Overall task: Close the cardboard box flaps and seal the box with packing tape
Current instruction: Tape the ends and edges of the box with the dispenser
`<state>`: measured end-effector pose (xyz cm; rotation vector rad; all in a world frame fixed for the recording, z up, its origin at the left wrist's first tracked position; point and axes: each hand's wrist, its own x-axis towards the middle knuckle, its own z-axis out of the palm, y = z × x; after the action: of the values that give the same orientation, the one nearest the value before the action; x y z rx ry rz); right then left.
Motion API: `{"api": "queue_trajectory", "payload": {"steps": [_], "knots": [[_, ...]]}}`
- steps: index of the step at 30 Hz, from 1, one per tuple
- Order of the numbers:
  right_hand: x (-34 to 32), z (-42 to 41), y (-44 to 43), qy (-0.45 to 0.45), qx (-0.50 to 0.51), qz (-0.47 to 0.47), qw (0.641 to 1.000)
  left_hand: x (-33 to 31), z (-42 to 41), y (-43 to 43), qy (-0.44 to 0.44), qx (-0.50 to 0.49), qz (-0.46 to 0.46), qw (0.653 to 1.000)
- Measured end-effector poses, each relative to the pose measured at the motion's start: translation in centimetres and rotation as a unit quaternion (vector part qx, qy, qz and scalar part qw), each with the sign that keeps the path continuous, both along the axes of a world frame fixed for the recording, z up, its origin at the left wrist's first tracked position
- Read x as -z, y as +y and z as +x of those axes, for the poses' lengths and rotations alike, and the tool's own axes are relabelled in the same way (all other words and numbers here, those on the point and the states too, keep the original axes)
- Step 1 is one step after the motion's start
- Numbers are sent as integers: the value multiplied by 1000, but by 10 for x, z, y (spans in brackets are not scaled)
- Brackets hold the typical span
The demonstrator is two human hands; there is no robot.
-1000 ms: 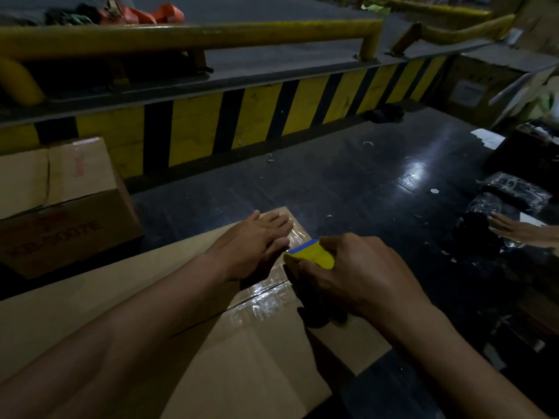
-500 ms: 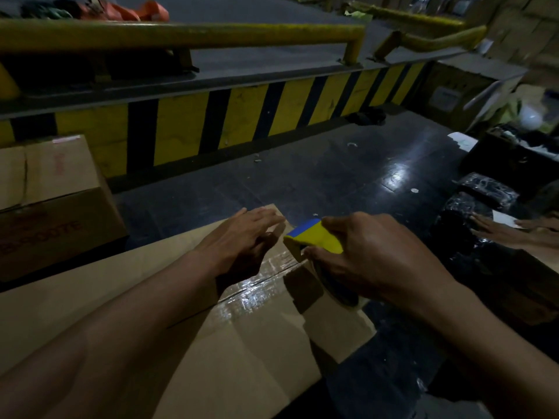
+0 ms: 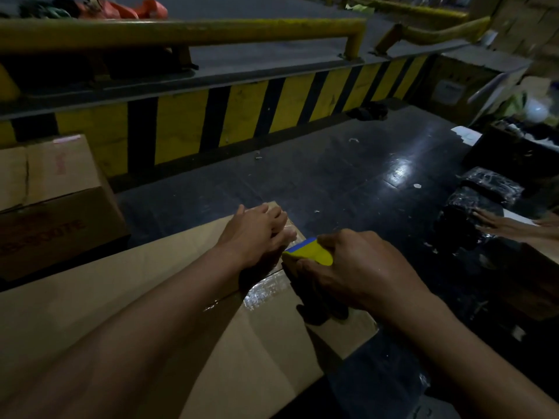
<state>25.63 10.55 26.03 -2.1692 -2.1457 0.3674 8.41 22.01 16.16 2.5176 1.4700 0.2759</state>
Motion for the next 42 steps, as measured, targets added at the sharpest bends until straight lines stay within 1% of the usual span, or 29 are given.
{"api": "queue_trajectory", "payload": {"steps": [5, 9, 13, 14, 17, 20, 24, 27, 32, 34, 36, 38, 42], "knots": [[-8, 19, -12, 14, -16, -25, 999, -10, 4, -1, 47, -15, -10, 999], [-10, 34, -34, 20, -11, -20, 1000, -5, 4, -10, 47, -9, -16, 999], [0, 22, -36, -27, -31, 12, 999, -9, 9, -18, 109, -27, -37, 993], [0, 21, -37, -27, -29, 11, 999, -9, 13, -22, 106, -31, -33, 993], [1, 25, -39, -14, -21, 13, 1000, -2, 21, -38, 53, -40, -28, 997], [4, 25, -38, -15, -25, 27, 999, 4, 21, -41, 64, -44, -38, 996], [-1, 32, -45, 17, -27, 6, 999, -1, 21, -41, 68, -46, -45, 996], [-5, 42, -59, 22, -25, 7, 999, -2, 23, -43, 70, -51, -52, 995], [0, 42, -71, -3, -30, 15, 999, -5, 27, -46, 86, -70, -51, 993], [3, 40, -69, -10, -27, 25, 999, -7, 35, -52, 84, -77, -32, 993], [5, 43, -70, -5, -23, 31, 999, -4, 43, -60, 65, -64, -10, 996], [5, 44, -71, 5, -23, 28, 999, 3, 48, -66, 55, -46, -20, 997], [3, 50, -81, 25, -32, 21, 999, 7, 45, -69, 60, -44, -33, 997]]}}
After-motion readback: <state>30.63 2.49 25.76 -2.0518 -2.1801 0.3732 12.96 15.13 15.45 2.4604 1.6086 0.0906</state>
